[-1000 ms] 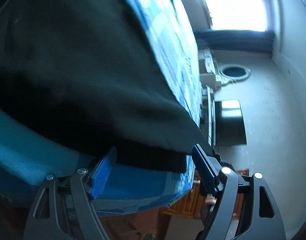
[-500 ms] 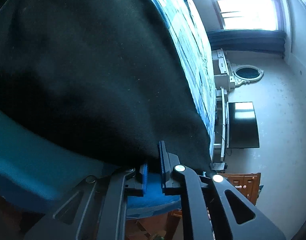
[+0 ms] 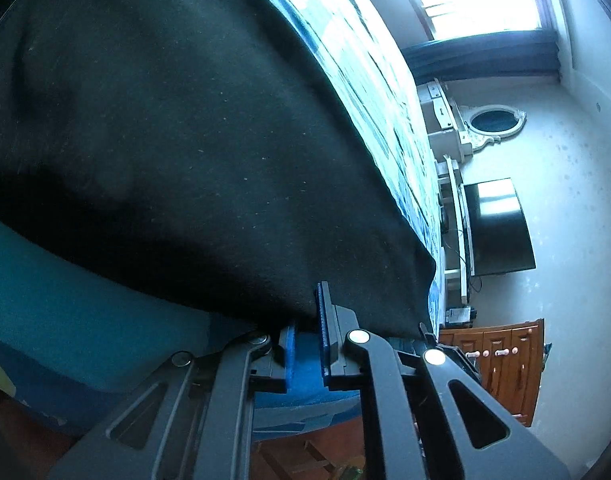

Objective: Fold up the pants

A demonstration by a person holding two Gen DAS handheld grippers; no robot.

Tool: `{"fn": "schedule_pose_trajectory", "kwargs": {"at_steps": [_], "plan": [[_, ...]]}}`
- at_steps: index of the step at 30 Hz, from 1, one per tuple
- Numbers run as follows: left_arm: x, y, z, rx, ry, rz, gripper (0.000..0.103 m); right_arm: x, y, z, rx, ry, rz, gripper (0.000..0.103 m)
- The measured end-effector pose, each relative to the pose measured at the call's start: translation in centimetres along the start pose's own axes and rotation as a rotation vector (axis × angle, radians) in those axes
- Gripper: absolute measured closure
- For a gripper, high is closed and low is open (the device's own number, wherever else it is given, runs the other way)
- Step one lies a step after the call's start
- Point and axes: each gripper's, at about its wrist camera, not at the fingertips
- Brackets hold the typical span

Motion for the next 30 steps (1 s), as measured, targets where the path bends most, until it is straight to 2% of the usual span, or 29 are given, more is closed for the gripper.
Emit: {"fn": "schedule_pose_trajectory", "kwargs": {"at_steps": [4,6,8,9,10,11,13,15,16,19,23,26,30], "plan": [[0.0,-0.2,-0.5,0.022,0.044,-0.024,0.09,0.1,-0.1,0.2,0.005,0.007,-0.002,0.097],[0.0,-0.4,-0.7,0.028,0.08,-0.043,0.077,0.0,-0.1,0.4,-0.001,0.004,-0.002,0.097],[0.1,-0.5,-0.5,0.029,0.128,-0.046,0.052,0.0,-0.1,0.4,0.007,0.003,-0.007,0.097],[0.3,-0.4,0.0,0.019,0.142,-0.043,0.044,0.1,-0.2,0.6,0.009,0.002,-0.012,0.097],[0.4,-0.4,0.4,0.006,0.143,-0.042,0.029,0.4,-0.2,0.6,0.007,0.0,-0.015,0.097],[0.5,-0.3,1.1,-0.013,0.129,-0.041,0.021,0.6,-0.2,0.7,0.004,-0.005,-0.013,0.095],[0.5,0.0,2.5,-0.058,0.055,-0.042,0.018,1.5,-0.1,0.7,0.003,-0.01,-0.01,0.093],[0.3,0.5,3.7,-0.134,0.006,-0.049,0.017,2.5,0.0,0.9,0.003,-0.002,0.0,0.077],[0.3,0.8,4.2,-0.179,-0.016,-0.047,0.017,3.2,0.1,1.0,-0.004,-0.003,0.016,0.063],[0.9,2.0,6.4,-0.363,-0.113,0.009,0.017,4.7,0.3,1.3,-0.004,-0.002,0.029,0.059],[3.2,3.1,8.0,-0.511,-0.134,0.086,0.017,5.9,0.4,1.7,-0.012,0.002,0.049,0.052],[5.2,2.4,7.7,-0.529,-0.138,0.122,0.017,5.5,0.2,1.2,-0.003,0.009,0.046,0.052],[7.5,0.2,5.5,-0.463,-0.177,0.142,0.017,3.8,-0.4,0.2,0.016,0.0,0.018,0.051]]}}
Point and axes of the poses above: each gripper's, at about its wrist camera, not at the fingertips, and x roughly against the way its jaws point, z to its right, y to its underside, and after that the axes turned 11 degrees about -z, right-handed
